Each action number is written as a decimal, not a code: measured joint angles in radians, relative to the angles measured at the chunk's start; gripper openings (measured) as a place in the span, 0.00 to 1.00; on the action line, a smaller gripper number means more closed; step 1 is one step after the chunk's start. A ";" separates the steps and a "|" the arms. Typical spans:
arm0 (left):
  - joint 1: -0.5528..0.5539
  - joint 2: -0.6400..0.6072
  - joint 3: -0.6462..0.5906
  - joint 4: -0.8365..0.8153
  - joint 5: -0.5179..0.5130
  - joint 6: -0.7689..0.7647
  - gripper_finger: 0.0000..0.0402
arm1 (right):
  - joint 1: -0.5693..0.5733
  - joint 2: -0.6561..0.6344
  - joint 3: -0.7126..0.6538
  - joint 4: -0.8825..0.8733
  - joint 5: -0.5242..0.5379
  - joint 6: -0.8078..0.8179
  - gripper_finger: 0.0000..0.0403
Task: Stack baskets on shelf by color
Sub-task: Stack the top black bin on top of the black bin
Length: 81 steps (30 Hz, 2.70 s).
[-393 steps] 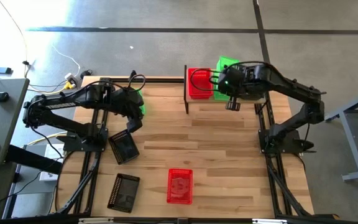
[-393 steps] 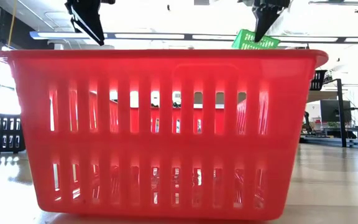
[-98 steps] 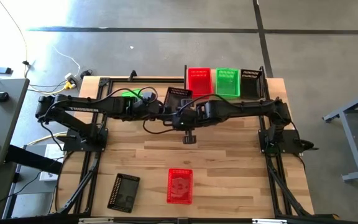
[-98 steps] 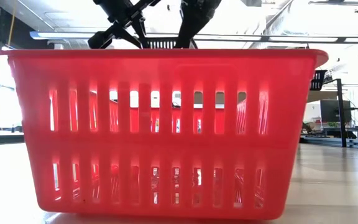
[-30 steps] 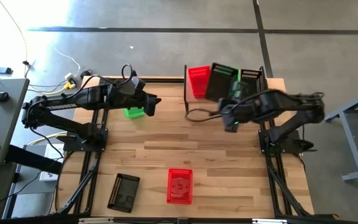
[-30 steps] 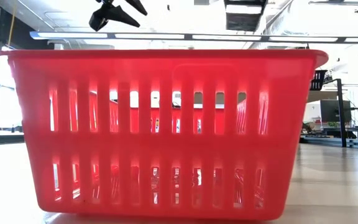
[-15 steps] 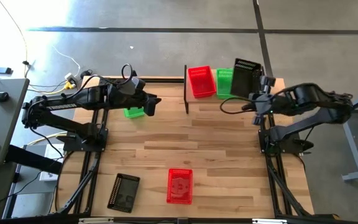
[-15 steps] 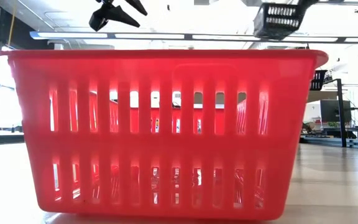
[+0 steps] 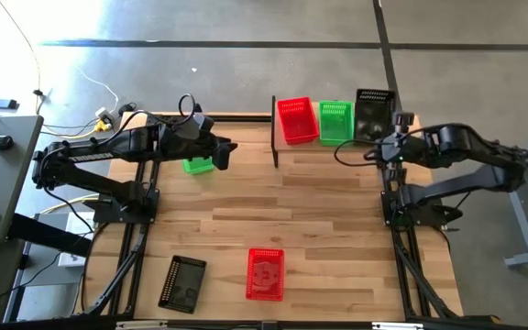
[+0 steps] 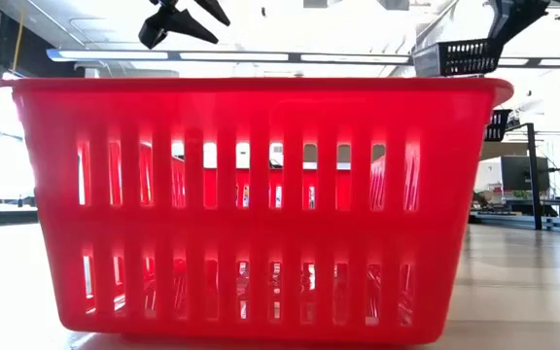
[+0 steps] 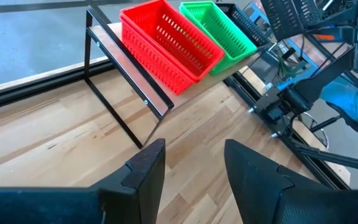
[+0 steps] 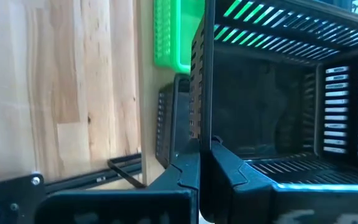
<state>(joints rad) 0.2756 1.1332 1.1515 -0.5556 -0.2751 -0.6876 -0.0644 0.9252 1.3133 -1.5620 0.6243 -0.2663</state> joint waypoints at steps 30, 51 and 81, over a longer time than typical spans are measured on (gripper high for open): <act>0.000 0.000 0.000 0.000 -0.050 0.003 0.38 | -0.436 -0.027 -0.068 0.148 -0.232 -0.299 0.00; 0.001 0.000 0.000 0.000 -0.051 0.000 0.38 | -0.627 0.078 -0.068 0.149 -0.389 -0.442 0.00; 0.001 0.000 0.000 0.000 -0.051 -0.008 0.38 | -0.638 0.055 -0.067 0.136 -0.389 -0.422 0.28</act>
<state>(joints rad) 0.2764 1.1332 1.1515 -0.5552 -0.3260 -0.6960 -0.7025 0.9798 1.2461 -1.4255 0.2352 -0.6882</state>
